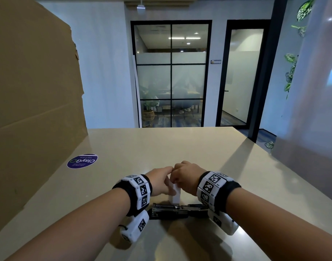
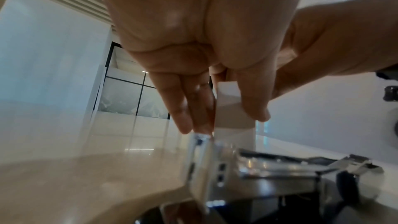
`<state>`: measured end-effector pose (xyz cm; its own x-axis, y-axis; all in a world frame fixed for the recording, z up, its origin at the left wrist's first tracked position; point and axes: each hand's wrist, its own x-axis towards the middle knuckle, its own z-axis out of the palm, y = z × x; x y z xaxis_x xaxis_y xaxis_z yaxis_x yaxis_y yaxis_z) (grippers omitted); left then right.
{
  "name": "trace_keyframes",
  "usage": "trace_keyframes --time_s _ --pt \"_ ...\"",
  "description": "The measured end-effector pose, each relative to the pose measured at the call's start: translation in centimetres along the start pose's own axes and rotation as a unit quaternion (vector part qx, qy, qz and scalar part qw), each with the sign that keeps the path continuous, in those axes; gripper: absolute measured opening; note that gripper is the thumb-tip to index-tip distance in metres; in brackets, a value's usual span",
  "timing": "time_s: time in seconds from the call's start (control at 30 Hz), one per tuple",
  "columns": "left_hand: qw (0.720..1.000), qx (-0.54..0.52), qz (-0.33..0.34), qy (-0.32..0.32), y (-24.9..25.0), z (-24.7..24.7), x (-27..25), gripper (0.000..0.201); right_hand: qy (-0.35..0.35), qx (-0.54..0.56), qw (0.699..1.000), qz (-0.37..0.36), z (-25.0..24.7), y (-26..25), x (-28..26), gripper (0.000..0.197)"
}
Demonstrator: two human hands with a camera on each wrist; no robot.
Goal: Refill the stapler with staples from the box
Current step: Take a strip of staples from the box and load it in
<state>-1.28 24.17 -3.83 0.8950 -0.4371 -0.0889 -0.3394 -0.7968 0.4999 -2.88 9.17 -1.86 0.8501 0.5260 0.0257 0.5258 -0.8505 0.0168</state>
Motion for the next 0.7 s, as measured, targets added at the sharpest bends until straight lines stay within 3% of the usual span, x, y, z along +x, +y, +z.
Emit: trace_keyframes --time_s 0.1,0.2,0.43,0.57,0.7 --pt "1.0 0.015 -0.002 0.005 0.5 0.3 0.0 0.042 -0.006 -0.045 0.999 -0.015 -0.2 -0.4 -0.2 0.027" --pt "0.999 0.035 -0.007 0.012 0.7 0.6 0.2 0.026 0.031 -0.066 0.997 -0.007 -0.5 -0.7 -0.6 0.024" --pt "0.996 0.06 -0.046 0.039 0.0 0.9 0.6 0.04 0.059 -0.062 0.995 0.052 -0.3 -0.5 -1.2 0.031" --pt "0.998 0.006 -0.027 0.057 -0.4 0.4 -0.2 0.042 0.054 -0.013 0.997 0.06 -0.1 -0.2 -1.2 0.028" --pt "0.995 -0.061 0.036 0.069 -0.4 -0.7 -1.2 0.042 0.049 0.029 0.996 0.072 0.1 -0.1 -1.2 0.027"
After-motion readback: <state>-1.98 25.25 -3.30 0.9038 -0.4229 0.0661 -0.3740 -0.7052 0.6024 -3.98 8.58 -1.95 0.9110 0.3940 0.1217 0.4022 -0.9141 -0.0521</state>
